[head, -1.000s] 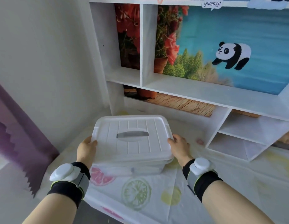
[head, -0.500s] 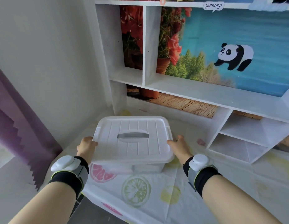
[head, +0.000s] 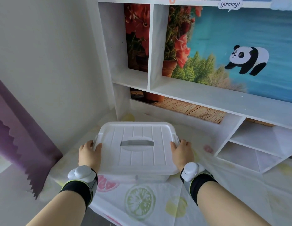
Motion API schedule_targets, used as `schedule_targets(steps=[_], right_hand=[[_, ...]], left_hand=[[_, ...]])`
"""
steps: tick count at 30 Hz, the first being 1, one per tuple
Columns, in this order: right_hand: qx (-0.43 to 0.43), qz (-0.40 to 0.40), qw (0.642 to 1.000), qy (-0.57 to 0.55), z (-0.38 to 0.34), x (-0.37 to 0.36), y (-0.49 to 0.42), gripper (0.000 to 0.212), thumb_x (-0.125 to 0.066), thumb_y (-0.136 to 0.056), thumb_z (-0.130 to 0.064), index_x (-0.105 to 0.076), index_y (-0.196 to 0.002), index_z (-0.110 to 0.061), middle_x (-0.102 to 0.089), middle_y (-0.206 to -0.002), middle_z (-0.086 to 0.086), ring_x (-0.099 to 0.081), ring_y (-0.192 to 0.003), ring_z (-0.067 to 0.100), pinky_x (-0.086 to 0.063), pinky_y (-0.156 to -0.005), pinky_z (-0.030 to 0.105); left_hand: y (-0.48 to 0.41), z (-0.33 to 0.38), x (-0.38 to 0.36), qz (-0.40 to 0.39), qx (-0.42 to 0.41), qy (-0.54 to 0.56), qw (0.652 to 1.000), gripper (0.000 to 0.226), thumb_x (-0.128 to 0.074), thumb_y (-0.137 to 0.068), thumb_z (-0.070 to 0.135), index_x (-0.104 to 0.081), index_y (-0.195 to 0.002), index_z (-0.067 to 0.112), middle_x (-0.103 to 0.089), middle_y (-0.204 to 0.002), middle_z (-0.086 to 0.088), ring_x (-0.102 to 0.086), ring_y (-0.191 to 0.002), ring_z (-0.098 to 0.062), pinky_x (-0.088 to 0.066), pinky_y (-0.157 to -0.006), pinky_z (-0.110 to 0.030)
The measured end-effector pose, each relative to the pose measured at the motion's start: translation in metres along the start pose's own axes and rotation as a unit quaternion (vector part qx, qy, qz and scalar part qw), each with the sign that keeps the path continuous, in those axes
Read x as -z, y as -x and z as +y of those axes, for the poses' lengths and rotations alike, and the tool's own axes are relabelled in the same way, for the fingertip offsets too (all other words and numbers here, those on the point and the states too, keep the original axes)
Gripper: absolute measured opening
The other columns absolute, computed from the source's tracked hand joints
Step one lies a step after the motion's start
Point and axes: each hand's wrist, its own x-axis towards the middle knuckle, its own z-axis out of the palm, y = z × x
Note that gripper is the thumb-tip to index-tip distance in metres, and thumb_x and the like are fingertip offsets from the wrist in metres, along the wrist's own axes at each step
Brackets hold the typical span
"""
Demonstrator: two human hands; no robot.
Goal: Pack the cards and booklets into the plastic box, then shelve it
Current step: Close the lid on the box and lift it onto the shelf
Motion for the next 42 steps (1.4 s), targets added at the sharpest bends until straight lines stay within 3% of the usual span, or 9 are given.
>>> schedule_targets(steps=[5, 7, 17, 23, 26, 29, 31, 33, 42], right_hand=[[0.007, -0.030, 0.999, 0.008, 0.0015, -0.0024, -0.0051, 0.046, -0.039, -0.098, -0.042, -0.044, -0.114, 0.001, -0.065, -0.110, 0.024, -0.063, -0.097, 0.041, -0.041, -0.069, 0.038], [0.015, -0.032, 0.999, 0.027, 0.0012, -0.0019, -0.0054, 0.047, -0.036, -0.099, -0.042, -0.044, -0.115, 0.001, -0.066, -0.111, 0.023, -0.063, -0.099, 0.040, -0.042, -0.072, 0.038], [0.027, -0.013, 0.996, 0.079, -0.0011, -0.0009, -0.0039, 0.046, -0.031, -0.100, -0.042, -0.047, -0.120, -0.003, -0.066, -0.116, 0.018, -0.063, -0.105, 0.037, -0.046, -0.080, 0.040], [0.052, -0.007, 0.993, 0.109, -0.0011, -0.0007, -0.0026, 0.041, -0.029, -0.101, -0.039, -0.047, -0.116, -0.005, -0.068, -0.111, 0.016, -0.064, -0.101, 0.035, -0.042, -0.072, 0.038], [0.041, -0.009, 0.997, 0.067, 0.0017, -0.0012, -0.0025, 0.041, -0.032, -0.100, -0.040, -0.047, -0.115, -0.005, -0.066, -0.110, 0.017, -0.063, -0.099, 0.037, -0.039, -0.069, 0.037], [0.005, -0.019, 0.999, 0.032, 0.0045, -0.0027, -0.0029, 0.046, -0.034, -0.098, -0.044, -0.049, -0.112, -0.003, -0.066, -0.111, 0.019, -0.063, -0.099, 0.038, -0.041, -0.070, 0.036], [-0.015, -0.028, 0.999, 0.028, 0.0047, -0.0037, -0.0039, 0.051, -0.033, -0.097, -0.048, -0.052, -0.110, -0.002, -0.067, -0.112, 0.019, -0.063, -0.101, 0.038, -0.047, -0.078, 0.038], [-0.020, -0.033, 0.999, 0.030, 0.0045, -0.0039, -0.0046, 0.053, -0.032, -0.097, -0.049, -0.054, -0.109, -0.002, -0.067, -0.114, 0.019, -0.063, -0.103, 0.038, -0.048, -0.083, 0.039], [-0.017, -0.031, 0.998, 0.045, 0.0032, -0.0023, -0.0032, 0.054, -0.029, -0.098, -0.049, -0.054, -0.110, -0.003, -0.067, -0.113, 0.018, -0.063, -0.103, 0.037, -0.046, -0.080, 0.038]], left_hand=[[0.0000, 0.0016, 0.0004, -0.004, -0.009, -0.005, 1.000, 0.045, -0.054, -0.093, 0.028, -0.053, -0.132, 0.004, -0.052, -0.134, -0.020, -0.048, -0.122, -0.038, -0.038, -0.096, -0.040], [0.0001, 0.0025, 0.0012, -0.006, -0.017, -0.011, 1.000, 0.040, -0.053, -0.093, 0.027, -0.057, -0.125, 0.003, -0.052, -0.129, -0.022, -0.050, -0.116, -0.039, -0.037, -0.088, -0.037], [-0.0073, -0.0059, -0.0010, -0.008, -0.026, -0.029, 0.999, 0.036, -0.052, -0.091, 0.033, -0.064, -0.115, 0.008, -0.056, -0.117, -0.020, -0.054, -0.100, -0.038, -0.043, -0.084, -0.040], [-0.0071, -0.0064, -0.0007, -0.008, -0.020, -0.016, 1.000, 0.041, -0.053, -0.091, 0.034, -0.061, -0.123, 0.011, -0.054, -0.124, -0.018, -0.053, -0.109, -0.038, -0.044, -0.092, -0.043], [-0.0063, -0.0061, -0.0017, -0.002, -0.015, 0.006, 1.000, 0.044, -0.054, -0.091, 0.033, -0.058, -0.129, 0.011, -0.054, -0.130, -0.016, -0.053, -0.114, -0.037, -0.042, -0.094, -0.042], [-0.0049, -0.0041, -0.0040, -0.006, 0.012, 0.020, 1.000, 0.049, -0.055, -0.091, 0.033, -0.052, -0.133, 0.008, -0.057, -0.132, -0.015, -0.054, -0.116, -0.037, -0.041, -0.087, -0.038], [-0.0042, -0.0026, -0.0044, -0.014, 0.039, 0.022, 0.999, 0.047, -0.053, -0.092, 0.035, -0.053, -0.130, 0.007, -0.061, -0.127, -0.015, -0.058, -0.106, -0.037, -0.040, -0.081, -0.035], [-0.0054, -0.0043, -0.0043, -0.016, 0.023, 0.009, 1.000, 0.040, -0.052, -0.091, 0.035, -0.058, -0.118, 0.007, -0.064, -0.116, -0.017, -0.057, -0.095, -0.036, -0.041, -0.078, -0.036], [-0.0072, -0.0048, -0.0024, 0.002, -0.040, -0.048, 0.998, 0.036, -0.054, -0.092, 0.029, -0.062, -0.118, 0.007, -0.059, -0.117, -0.019, -0.053, -0.107, -0.038, -0.037, -0.081, -0.035]])
